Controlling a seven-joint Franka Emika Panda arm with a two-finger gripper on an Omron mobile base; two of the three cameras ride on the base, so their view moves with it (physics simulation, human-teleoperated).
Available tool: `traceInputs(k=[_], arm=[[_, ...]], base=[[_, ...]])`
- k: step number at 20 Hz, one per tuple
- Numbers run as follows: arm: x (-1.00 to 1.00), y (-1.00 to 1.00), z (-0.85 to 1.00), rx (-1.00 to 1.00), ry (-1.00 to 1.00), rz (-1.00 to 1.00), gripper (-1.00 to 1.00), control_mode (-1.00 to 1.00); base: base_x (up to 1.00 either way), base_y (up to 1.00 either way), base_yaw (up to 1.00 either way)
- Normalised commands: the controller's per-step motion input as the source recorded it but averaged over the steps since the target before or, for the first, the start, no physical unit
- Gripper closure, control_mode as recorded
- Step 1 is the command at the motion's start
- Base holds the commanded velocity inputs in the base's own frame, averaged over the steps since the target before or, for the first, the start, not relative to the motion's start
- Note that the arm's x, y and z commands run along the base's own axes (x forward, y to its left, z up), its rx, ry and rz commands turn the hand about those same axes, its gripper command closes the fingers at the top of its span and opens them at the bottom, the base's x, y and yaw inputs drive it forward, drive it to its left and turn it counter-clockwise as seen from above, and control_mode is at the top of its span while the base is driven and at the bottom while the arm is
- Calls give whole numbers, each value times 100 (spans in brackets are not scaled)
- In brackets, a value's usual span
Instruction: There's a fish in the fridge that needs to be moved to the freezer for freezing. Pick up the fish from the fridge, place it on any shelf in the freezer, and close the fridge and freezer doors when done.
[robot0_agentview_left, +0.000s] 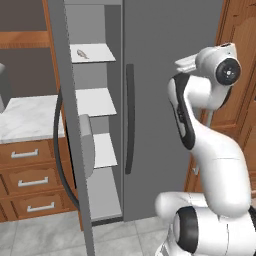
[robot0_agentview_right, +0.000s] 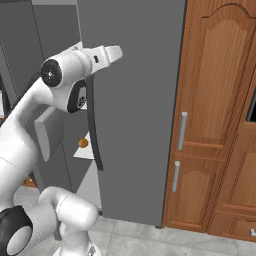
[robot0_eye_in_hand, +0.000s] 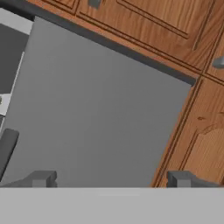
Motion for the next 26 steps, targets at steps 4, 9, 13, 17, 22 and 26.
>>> traceInputs(k=[4,9,13,17,22,26], arm=[[-100,35,-73,7,28,0,-100,-100],[-100,49,-78,12,13,0,-100,-100],[-100,30,-7,5,-1,0,-100,-100],[-100,79,-7,6,0,0,-100,-100],[-80,100,-21,1,0,0,-100,-100],[-30,100,-9,0,0,0,-100,-100]], base=[[0,0,0],[0,0,0],[0,0,0],[0,0,0],[0,0,0],[0,0,0]])
